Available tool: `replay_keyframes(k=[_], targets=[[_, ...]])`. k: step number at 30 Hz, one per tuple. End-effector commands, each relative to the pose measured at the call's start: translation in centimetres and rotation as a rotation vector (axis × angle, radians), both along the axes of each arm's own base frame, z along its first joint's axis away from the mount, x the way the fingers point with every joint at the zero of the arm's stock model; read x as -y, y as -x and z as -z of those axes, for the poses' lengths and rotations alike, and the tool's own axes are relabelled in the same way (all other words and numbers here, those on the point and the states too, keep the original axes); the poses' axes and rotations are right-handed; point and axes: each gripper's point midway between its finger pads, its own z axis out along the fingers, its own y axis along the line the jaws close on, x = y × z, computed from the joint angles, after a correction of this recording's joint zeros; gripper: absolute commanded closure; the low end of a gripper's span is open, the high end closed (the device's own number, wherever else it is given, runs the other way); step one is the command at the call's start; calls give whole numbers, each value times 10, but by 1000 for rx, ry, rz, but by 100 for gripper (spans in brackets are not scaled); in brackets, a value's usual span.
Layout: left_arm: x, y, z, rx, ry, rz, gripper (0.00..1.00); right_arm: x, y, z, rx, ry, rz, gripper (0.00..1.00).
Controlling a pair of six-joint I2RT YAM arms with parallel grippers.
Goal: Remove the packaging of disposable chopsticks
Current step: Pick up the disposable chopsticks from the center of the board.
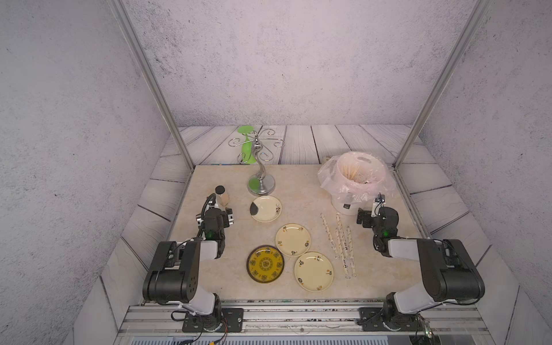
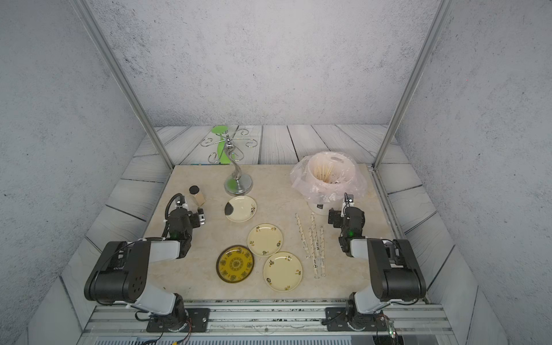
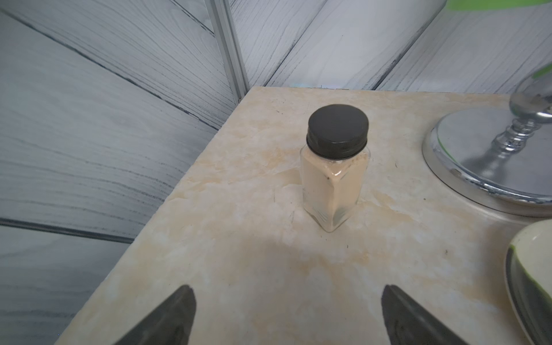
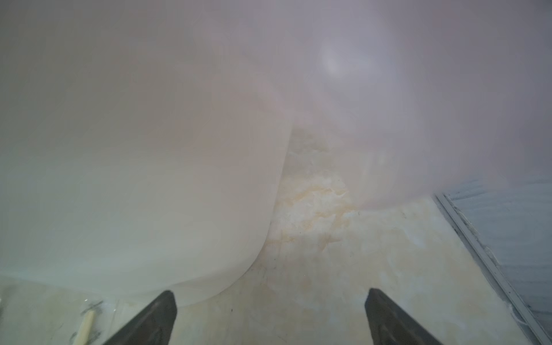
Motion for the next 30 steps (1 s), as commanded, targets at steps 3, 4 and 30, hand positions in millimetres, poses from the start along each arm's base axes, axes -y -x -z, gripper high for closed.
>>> replay_keyframes(k=[3,4,30], targets=[[-2,-3,-6,22,-1,-13,1,3,-2,0,1,-2,14,1],[-2,-3,-6,22,-1,-14,1,3,-2,1,0,-1,15,1],[0,10,-25,122,-2,6,7,8,8,-43,20,-1,46,0]])
